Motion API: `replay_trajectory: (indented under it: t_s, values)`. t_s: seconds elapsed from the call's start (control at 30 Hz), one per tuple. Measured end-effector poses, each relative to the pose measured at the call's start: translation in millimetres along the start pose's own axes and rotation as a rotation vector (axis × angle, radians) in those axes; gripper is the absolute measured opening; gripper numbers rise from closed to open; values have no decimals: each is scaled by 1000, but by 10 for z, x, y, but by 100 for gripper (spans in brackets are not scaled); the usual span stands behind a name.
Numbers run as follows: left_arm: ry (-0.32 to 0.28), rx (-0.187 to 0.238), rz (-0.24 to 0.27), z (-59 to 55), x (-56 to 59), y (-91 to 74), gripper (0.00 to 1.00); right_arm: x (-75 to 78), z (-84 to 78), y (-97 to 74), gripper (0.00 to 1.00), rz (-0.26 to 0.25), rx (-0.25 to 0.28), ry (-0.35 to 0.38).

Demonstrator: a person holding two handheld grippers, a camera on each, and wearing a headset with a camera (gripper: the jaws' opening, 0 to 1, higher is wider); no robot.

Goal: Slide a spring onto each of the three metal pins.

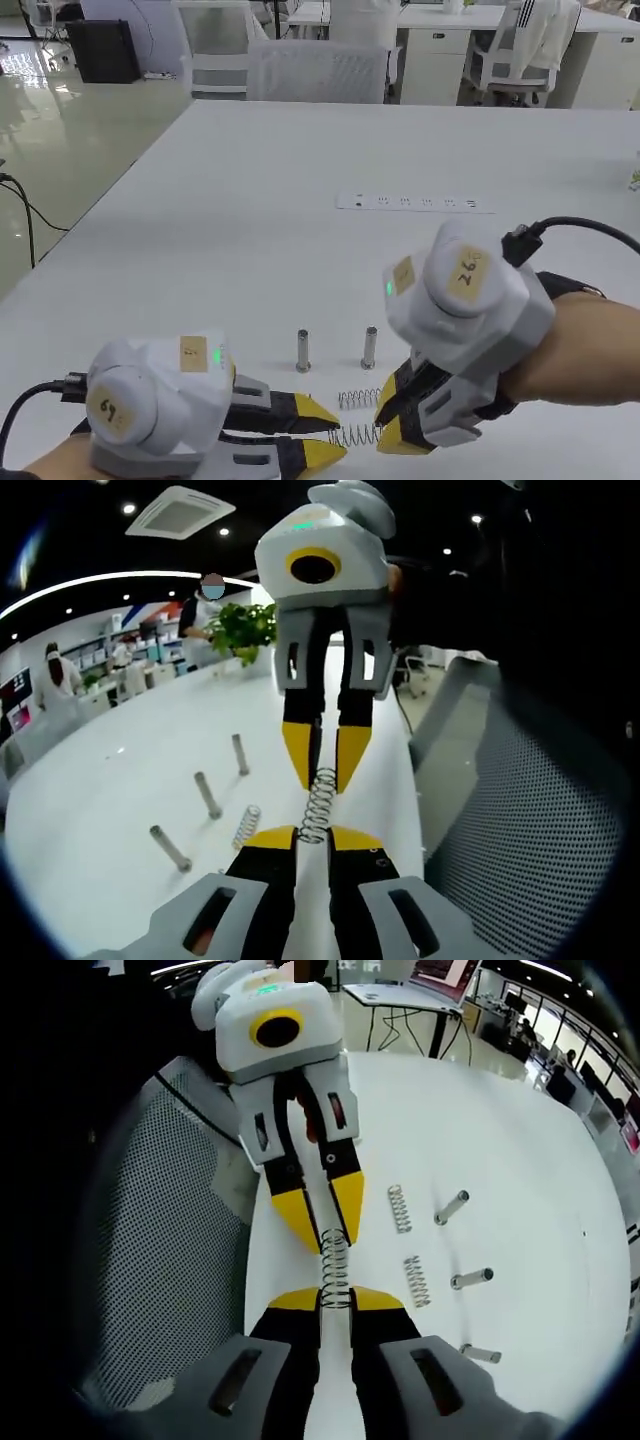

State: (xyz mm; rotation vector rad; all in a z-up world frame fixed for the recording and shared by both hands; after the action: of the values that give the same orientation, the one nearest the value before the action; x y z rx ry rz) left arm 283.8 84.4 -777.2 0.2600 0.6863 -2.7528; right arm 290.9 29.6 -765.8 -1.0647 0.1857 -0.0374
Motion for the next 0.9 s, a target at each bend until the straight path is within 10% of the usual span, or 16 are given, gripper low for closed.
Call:
replay_trajectory:
  t_s: [0.53, 0.9]
  values:
    - [102, -64, -31, -40, 60, 49, 2, -93, 194, -106, 8, 32, 6, 122]
    - [20, -16, 10, -12, -40, 21, 2, -61, 389, -160, 8, 15, 159, 107]
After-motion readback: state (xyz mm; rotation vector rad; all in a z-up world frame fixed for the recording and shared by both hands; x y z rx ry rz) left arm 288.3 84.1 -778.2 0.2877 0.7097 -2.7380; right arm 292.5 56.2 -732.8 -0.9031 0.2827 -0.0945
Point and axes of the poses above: the centre of the closed fingertips' face, and the gripper's own axes: y roughly forward along the fingers, x roughly to its right, z roughly out of its top, the point moved 3 cm from there along -y, roughly backward along the fingers, and after that the axes turned 12 degrees about y, right-handed, at the moved point
